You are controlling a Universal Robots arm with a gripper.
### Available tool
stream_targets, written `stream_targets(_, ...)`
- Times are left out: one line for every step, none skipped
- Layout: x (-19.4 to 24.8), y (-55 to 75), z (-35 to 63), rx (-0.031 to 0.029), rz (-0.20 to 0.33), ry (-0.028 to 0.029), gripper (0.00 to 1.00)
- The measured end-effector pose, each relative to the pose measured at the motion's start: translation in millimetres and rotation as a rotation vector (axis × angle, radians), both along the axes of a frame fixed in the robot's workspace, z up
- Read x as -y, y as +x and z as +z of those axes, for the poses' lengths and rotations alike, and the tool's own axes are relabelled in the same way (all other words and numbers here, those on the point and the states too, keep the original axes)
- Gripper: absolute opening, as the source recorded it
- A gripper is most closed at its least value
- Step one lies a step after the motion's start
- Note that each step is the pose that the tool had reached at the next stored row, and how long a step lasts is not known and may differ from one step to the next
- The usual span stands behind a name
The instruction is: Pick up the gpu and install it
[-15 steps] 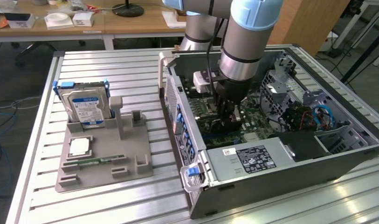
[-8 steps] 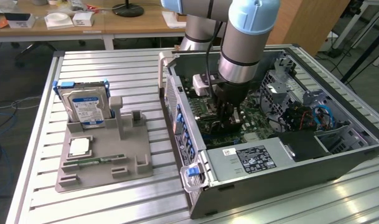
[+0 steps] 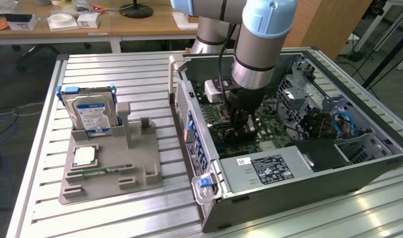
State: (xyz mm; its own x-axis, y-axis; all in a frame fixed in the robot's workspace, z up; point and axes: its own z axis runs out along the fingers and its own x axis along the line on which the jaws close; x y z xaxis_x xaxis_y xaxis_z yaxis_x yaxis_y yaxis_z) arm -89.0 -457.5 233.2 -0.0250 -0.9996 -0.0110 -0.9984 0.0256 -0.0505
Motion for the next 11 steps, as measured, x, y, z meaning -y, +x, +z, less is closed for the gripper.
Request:
stream_targets(-0.1,0.0,-0.3,0.0002,0.000,0.0004,0.26)
stream_targets(-0.4,0.2,-0.2,0.0000,0.000,0.0001,0.26)
stream_targets(-0.5,0.2,-0.5,0.0002,0.000,0.0008,0.26)
stream_targets(-0.5,0.2,-0.7,0.0005,0.000,0.0013,0.26)
stream_targets(-0.8,0.3,-1.8,0.0020,0.000,0.0045,0.26)
stream_targets(-1.1,0.5,-2.7,0.0033,0.000,0.0066,0.26)
stream_targets(-1.0,0.4,-2.1,0.0024,0.000,0.0046,0.29)
stream_targets(-0.7,0.3,-1.1,0.0012,0.000,0.0024,0.36)
stream_targets(-0.5,0.2,-0.8,0.0008,0.000,0.0016,0.36)
stream_targets(-0.5,0.2,-0.8,0.0009,0.000,0.0016,0.42)
stream_targets(-0.5,0.2,0.3,0.0009,0.000,0.0018,0.42)
